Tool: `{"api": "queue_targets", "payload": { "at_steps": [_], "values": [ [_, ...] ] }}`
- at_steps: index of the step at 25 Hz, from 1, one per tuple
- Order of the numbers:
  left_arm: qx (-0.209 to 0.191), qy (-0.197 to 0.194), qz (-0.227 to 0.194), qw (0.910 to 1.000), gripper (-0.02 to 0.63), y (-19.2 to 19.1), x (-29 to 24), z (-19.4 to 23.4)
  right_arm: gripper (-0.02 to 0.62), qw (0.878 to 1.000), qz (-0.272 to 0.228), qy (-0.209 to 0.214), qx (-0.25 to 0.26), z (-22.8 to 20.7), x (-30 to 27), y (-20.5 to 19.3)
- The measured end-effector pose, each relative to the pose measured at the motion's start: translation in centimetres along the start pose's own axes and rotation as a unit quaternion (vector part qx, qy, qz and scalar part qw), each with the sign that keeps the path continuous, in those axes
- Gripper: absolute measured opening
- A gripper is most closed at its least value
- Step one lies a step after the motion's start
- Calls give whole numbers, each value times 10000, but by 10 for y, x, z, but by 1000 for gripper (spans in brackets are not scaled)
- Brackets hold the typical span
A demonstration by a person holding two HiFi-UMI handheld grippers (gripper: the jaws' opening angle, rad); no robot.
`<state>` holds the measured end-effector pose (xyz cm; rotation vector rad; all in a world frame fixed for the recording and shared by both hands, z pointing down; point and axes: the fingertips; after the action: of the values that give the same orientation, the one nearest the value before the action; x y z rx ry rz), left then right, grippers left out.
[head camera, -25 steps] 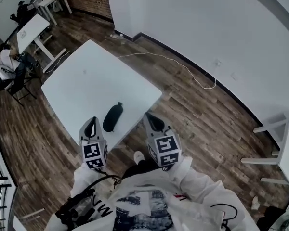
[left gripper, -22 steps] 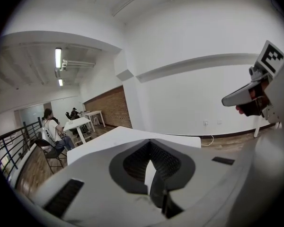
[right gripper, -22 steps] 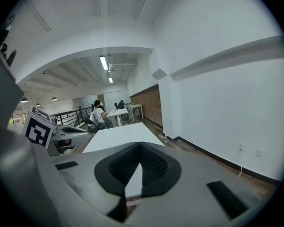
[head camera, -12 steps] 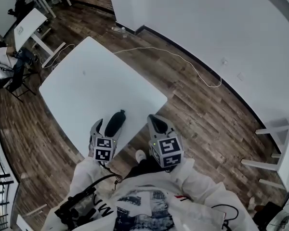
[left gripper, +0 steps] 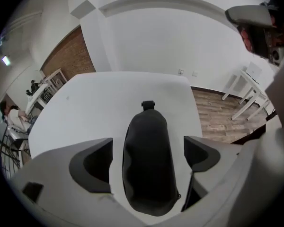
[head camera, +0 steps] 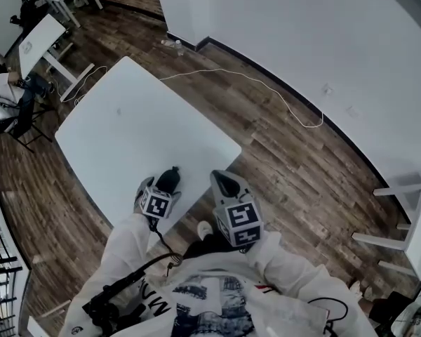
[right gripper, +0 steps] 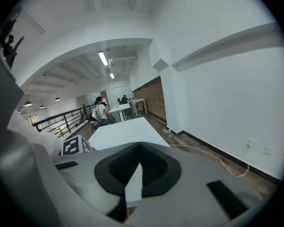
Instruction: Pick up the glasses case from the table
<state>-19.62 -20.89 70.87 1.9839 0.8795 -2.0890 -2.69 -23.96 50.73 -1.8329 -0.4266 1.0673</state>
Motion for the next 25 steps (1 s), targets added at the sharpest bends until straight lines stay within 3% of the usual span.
{"api": "queue_targets", "payload": {
  "at_steps": [4,5,6,8,10,12,15,19,21,25],
  "values": [
    [128,-26,296,9995,488,-12,-11,6,6,9999,2,-106,-34,-9,5,1],
    [124,-27,321,9994,469,-13,-13,6,6,9999,2,-144,-46,-12,7,0],
    [98,-12,340,9994,387,-15,-15,6,6,9998,5,-171,-59,-14,8,-1],
    [115,90,344,9993,372,-16,-12,10,6,9998,-3,-190,-78,-16,10,-2],
    [365,300,122,9988,362,-8,8,21,6,9998,-22,-168,-64,-16,10,-1],
    [681,358,-438,9961,359,11,39,30,6,9999,-56,-145,-36,-16,9,1],
    [1187,460,-1615,9786,357,46,110,41,6,9998,-166,-105,12,-16,5,11],
    [1381,1149,-2947,9386,353,75,214,55,6,9987,-495,-49,66,-18,4,43],
    [1361,1314,-3229,9273,353,82,243,52,6,9977,-676,4,74,-17,6,64],
    [1321,1416,-3354,9220,353,85,266,43,5,9956,-911,162,173,-5,9,95]
  ]
}}
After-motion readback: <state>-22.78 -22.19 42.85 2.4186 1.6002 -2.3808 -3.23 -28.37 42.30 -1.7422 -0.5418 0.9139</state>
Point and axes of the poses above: the fingertips, and each gripper's own axes: x backward along the fingers, z to its left, y out of its top, and after that the axes turned 5 degrees about z, right-handed
